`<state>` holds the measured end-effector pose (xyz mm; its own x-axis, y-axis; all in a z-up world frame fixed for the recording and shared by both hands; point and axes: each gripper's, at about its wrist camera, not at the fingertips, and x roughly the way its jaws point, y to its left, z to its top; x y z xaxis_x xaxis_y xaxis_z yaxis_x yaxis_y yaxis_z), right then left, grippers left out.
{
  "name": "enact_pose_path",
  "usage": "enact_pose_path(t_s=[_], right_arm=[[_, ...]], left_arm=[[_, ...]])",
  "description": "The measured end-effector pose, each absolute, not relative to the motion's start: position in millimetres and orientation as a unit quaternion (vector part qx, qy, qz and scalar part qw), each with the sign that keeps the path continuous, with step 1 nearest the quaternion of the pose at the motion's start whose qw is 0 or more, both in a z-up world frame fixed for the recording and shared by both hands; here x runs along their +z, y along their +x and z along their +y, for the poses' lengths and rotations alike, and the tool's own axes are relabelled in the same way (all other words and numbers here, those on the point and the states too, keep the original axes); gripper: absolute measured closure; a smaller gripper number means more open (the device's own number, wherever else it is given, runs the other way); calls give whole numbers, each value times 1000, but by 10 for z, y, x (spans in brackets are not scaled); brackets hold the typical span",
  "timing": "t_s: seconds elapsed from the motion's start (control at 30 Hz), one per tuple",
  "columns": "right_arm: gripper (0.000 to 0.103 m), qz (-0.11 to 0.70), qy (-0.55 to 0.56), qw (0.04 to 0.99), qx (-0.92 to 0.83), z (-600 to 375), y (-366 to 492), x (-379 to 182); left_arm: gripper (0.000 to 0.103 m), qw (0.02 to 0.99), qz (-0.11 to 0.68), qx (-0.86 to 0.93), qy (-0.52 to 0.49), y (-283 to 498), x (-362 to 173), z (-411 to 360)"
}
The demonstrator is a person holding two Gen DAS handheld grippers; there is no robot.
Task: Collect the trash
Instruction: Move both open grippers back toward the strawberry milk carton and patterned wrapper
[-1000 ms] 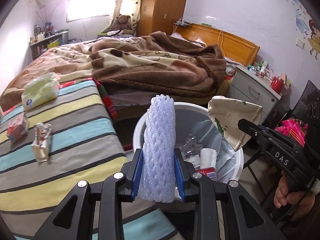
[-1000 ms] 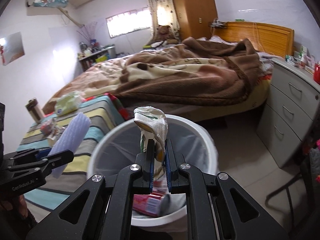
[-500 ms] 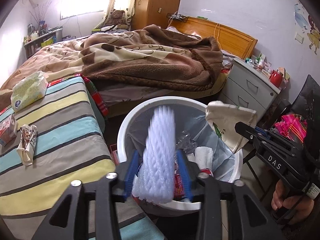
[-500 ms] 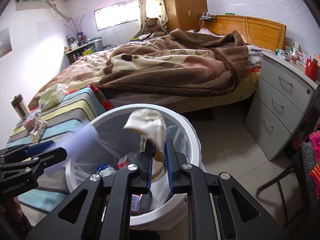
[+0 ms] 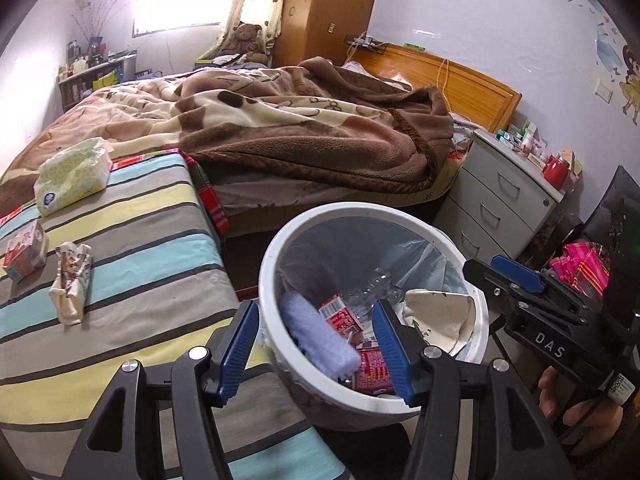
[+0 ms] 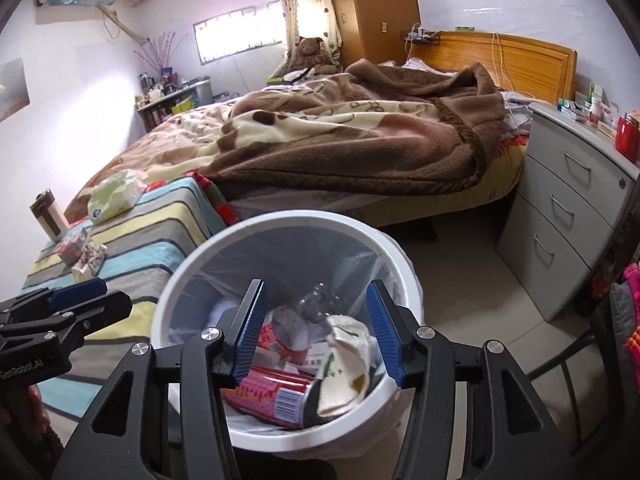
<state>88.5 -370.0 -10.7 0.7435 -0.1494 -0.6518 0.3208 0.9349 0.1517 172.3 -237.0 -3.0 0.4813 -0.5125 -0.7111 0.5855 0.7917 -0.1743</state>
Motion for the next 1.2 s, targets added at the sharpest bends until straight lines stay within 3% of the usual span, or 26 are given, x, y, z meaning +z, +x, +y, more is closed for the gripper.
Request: enact_pose_path(t_s=[0.6, 1.2], right_arm=[[49, 311, 120, 940, -75, -3177, 1100, -12], [49, 344, 92, 935, 14, -2442, 1591, -96]], left_arm=[[44, 888, 371, -272, 13, 1893, 176, -1630], [44, 910, 369, -186, -28, 2414, 125, -533]])
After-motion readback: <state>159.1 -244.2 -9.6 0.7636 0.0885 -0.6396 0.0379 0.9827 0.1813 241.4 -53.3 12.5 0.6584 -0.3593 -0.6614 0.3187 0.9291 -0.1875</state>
